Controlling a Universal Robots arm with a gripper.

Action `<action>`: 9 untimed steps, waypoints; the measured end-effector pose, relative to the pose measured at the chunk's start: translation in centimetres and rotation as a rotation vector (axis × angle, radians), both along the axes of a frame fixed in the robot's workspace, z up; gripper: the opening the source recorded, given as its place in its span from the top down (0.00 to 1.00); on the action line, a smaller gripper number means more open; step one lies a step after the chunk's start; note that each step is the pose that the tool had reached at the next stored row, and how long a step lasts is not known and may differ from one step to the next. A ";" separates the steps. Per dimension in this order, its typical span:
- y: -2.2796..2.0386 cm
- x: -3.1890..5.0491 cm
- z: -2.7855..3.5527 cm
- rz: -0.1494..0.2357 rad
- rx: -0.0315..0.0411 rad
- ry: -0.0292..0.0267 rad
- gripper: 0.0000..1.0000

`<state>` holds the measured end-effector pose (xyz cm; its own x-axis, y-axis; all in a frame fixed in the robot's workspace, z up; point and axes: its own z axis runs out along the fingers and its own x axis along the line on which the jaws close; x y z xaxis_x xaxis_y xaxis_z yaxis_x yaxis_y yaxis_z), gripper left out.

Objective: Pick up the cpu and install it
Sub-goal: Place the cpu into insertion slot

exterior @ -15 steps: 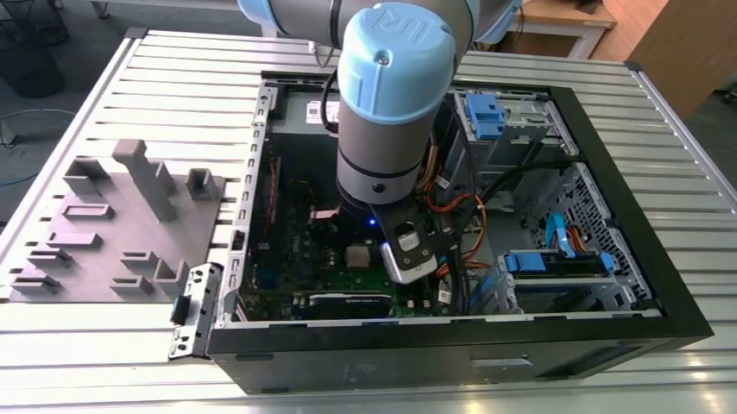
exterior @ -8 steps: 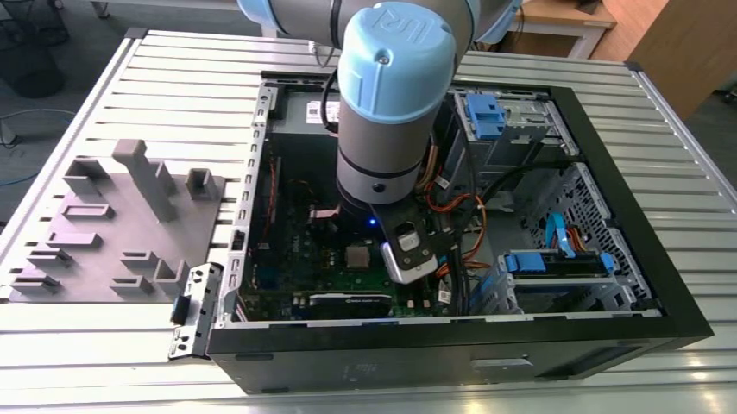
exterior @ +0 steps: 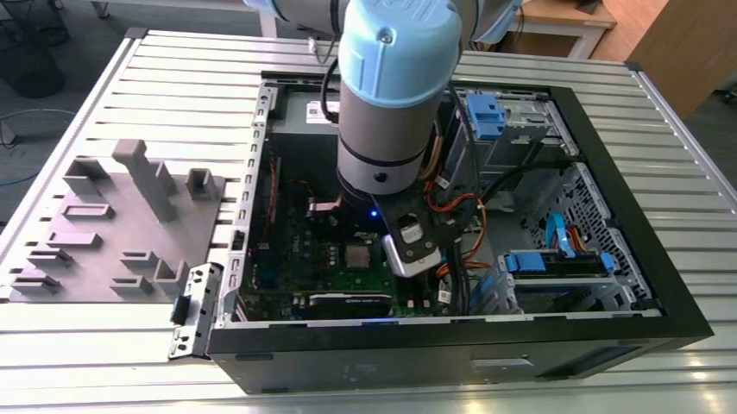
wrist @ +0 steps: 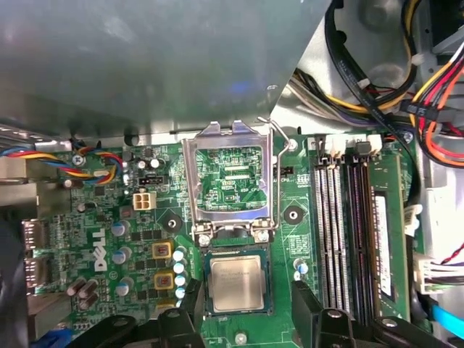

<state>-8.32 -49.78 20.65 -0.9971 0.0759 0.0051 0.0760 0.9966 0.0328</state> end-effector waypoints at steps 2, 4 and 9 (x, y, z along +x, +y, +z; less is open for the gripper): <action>0.00 0.00 0.29 0.000 -0.0001 0.0000 0.40; 0.00 0.00 0.60 0.000 -0.0001 0.0000 0.40; 0.00 0.00 0.64 0.000 0.0001 0.0000 0.40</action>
<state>-8.32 -49.78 21.29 -0.9971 0.0759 0.0051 0.0760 0.9966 0.0330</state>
